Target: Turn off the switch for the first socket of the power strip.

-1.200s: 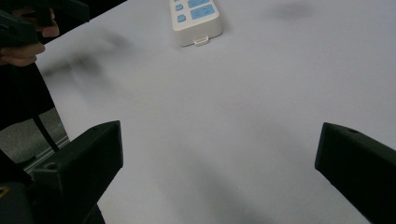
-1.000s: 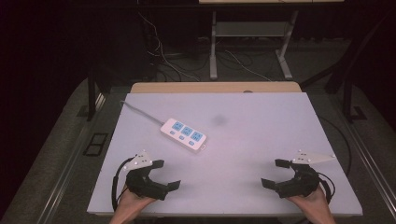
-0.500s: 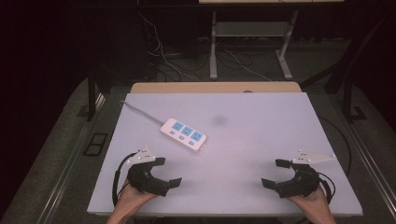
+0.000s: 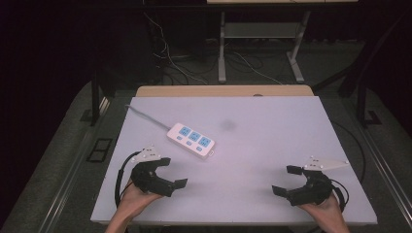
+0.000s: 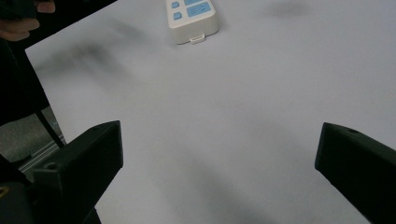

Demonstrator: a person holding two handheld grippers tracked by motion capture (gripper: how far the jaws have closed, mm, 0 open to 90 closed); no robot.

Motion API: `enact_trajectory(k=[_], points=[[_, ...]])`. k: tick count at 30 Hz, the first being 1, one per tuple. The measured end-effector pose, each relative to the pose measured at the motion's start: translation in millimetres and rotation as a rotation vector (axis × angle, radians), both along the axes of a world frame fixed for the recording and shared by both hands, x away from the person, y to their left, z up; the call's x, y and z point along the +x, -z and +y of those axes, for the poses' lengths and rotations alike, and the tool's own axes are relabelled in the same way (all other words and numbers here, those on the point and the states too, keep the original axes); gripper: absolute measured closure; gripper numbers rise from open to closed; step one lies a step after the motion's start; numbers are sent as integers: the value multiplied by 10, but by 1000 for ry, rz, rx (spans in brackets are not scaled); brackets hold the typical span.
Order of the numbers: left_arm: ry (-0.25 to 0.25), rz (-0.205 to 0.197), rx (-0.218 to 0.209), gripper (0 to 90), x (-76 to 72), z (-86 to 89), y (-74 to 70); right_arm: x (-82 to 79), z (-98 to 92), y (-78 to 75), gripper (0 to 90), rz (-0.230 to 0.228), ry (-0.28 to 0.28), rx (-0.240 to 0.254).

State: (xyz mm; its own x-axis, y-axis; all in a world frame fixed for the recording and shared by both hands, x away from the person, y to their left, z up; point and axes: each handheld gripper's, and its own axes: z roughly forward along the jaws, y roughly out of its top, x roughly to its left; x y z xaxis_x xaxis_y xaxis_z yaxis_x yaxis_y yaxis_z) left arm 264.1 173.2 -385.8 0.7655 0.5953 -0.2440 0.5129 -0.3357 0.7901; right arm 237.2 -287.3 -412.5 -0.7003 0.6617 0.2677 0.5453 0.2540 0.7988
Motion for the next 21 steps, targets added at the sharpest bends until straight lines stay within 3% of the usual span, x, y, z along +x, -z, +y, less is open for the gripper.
enact_trajectory(k=[21], points=[[-10,-2,16,0,214,64,-154,2,5,12,8,7,-4,-5]])
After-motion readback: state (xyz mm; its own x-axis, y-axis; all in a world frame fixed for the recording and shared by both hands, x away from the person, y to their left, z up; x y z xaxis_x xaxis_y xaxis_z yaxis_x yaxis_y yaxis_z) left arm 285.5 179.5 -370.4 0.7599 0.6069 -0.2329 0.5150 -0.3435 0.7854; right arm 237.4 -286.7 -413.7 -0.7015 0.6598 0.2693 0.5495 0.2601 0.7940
